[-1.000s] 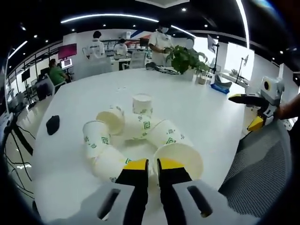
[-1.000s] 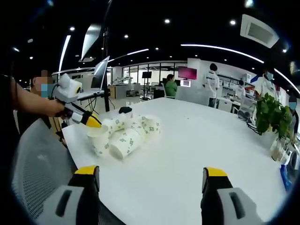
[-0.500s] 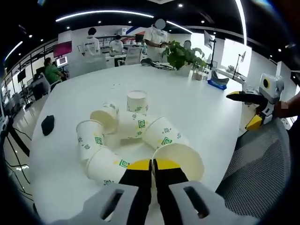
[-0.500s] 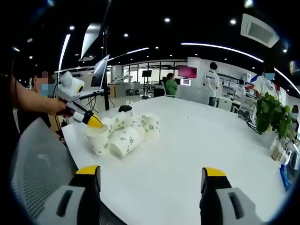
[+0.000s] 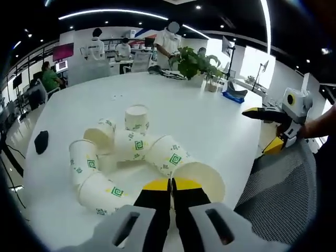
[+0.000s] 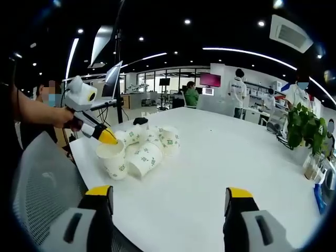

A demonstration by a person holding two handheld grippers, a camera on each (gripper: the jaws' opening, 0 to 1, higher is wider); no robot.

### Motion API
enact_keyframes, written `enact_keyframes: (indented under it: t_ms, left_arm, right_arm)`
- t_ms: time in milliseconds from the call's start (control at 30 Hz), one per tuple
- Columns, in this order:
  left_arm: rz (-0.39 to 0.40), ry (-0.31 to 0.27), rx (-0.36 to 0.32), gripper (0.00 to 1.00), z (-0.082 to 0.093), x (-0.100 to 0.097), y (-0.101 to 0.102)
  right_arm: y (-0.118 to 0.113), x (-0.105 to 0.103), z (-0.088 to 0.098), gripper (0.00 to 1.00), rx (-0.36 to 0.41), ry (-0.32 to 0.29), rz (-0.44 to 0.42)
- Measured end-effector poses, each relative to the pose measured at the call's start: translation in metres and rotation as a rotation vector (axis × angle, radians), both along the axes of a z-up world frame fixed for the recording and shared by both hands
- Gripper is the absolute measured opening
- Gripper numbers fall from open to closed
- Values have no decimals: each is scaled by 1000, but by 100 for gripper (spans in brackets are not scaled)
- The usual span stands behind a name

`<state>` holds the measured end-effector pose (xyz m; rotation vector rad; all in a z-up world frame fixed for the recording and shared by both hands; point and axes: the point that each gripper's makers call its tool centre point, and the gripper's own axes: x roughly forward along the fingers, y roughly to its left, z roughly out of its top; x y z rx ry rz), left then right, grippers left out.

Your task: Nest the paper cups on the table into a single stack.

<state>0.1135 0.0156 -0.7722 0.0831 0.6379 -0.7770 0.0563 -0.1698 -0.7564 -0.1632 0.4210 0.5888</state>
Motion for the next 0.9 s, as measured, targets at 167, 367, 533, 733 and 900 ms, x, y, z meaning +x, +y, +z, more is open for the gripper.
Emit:
enact_keyframes:
  t_ms: [167, 367, 533, 733, 900]
  left_arm:
    - [-10, 9, -17, 0, -1, 5, -8]
    - [-3, 8, -34, 0, 1, 11, -22]
    - [4, 5, -35, 0, -1, 20, -24]
    - [21, 14, -41, 0, -2, 26, -29]
    - [24, 29, -37, 0, -3, 26, -38]
  right_arm:
    - [0, 0, 0, 88, 0, 1, 0]
    - [0, 0, 1, 88, 2, 1, 0]
    - [0, 0, 0, 87, 1, 2, 0]
    - [0, 0, 0, 87, 2, 4, 0]
    - [0, -1, 0, 86, 1, 5, 0]
